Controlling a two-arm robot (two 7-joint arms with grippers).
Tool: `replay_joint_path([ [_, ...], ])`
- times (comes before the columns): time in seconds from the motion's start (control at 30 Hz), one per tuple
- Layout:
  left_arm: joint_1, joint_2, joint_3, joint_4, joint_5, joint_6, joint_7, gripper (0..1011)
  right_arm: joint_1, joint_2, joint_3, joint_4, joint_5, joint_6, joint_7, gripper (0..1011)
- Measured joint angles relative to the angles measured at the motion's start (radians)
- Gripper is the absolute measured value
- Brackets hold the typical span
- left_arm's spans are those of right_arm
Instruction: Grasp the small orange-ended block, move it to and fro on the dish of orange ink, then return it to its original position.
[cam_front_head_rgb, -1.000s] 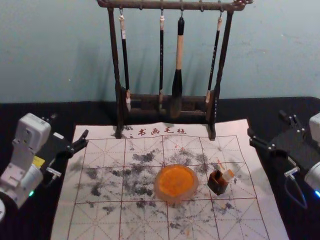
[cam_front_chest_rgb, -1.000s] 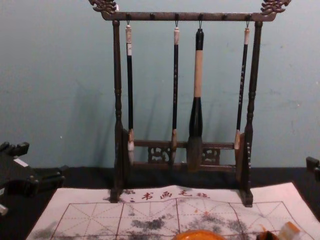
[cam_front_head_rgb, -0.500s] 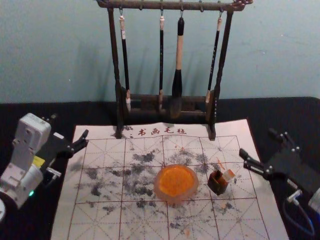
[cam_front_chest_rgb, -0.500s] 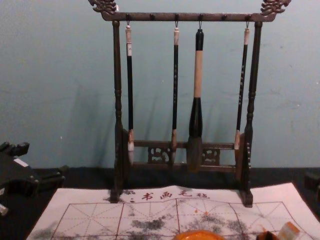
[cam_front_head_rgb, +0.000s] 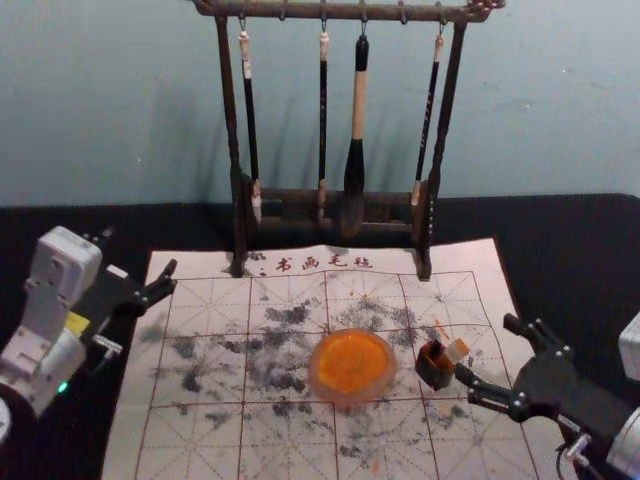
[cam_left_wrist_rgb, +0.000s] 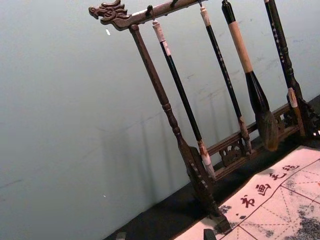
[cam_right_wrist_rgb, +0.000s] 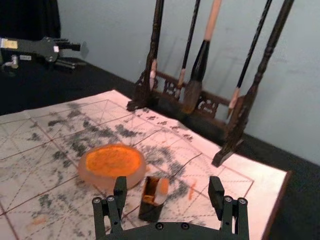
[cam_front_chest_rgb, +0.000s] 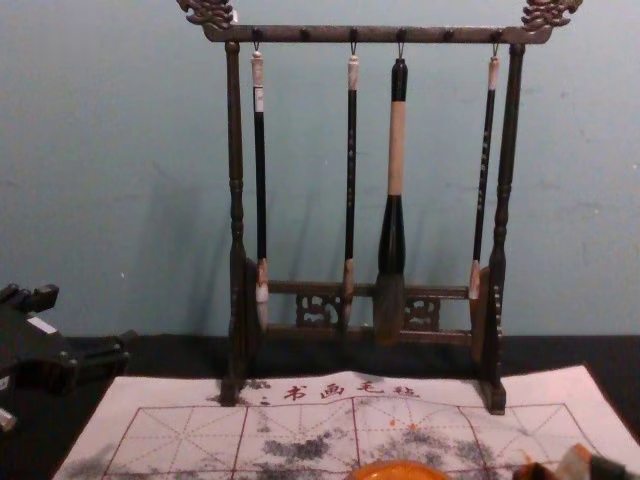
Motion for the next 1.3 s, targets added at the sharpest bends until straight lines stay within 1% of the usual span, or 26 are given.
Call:
replay_joint_path([
  [0.43,0.0,0.0,0.0,0.0,0.0,0.0,0.0,1001,0.041,-0.054,-0.006,0.058,0.004,0.038,0.062,1002],
  [0.8,0.0,0.0,0.0,0.0,0.0,0.0,0.0,1001,0.068,-0.096,0.005,0.103,0.011,0.071,0.1,1002],
  [1.3,0.0,0.0,0.0,0.0,0.0,0.0,0.0,1001,0.084,-0.13,0.022,0.131,-0.002,0.105,0.136,1002],
])
